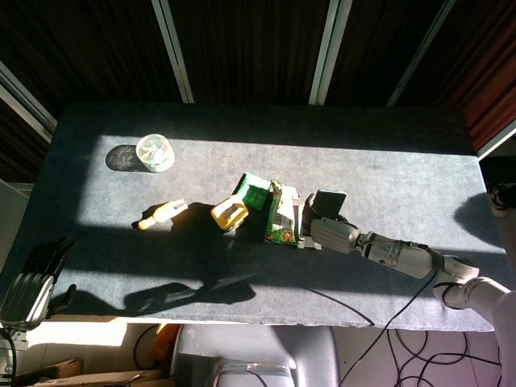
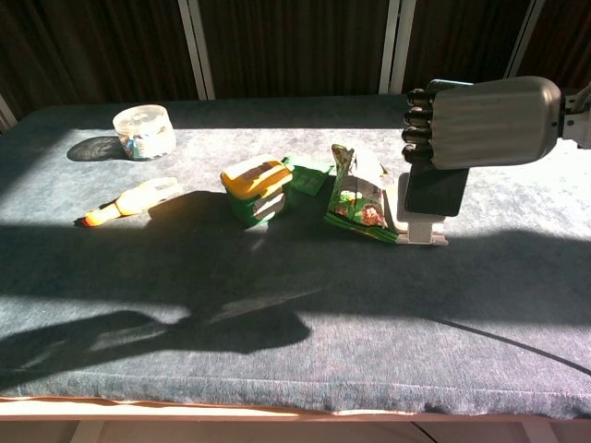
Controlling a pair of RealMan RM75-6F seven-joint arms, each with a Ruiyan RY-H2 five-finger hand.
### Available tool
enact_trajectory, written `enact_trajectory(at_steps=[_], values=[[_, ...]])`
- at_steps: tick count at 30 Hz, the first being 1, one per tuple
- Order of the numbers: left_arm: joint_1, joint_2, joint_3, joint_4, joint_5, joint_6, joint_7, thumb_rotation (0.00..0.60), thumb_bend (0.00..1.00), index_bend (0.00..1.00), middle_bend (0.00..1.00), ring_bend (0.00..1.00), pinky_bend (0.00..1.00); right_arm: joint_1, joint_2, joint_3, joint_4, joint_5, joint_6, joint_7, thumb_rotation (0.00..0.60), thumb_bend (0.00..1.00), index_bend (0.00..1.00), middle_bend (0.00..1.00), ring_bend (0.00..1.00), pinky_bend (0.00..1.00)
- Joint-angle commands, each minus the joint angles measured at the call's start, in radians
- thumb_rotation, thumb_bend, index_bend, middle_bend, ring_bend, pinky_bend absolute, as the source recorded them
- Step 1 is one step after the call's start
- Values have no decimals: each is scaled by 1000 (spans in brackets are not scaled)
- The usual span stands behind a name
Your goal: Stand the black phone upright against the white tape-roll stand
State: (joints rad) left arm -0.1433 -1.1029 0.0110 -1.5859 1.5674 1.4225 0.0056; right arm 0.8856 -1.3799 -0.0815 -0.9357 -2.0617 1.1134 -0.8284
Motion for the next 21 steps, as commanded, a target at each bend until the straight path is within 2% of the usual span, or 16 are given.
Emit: enact_trajectory(at_steps=[1, 21], values=[[0, 1, 2, 0, 3, 1, -2, 600, 407, 0, 0, 19, 48, 1, -5, 0, -7, 8, -16, -10, 600, 360, 971, 697, 663, 460], [8, 13, 10, 5, 31, 27, -35, 600, 406, 0, 0, 19, 48, 21, -6, 6, -105, 35, -120, -109, 600, 360, 971, 697, 664, 459]])
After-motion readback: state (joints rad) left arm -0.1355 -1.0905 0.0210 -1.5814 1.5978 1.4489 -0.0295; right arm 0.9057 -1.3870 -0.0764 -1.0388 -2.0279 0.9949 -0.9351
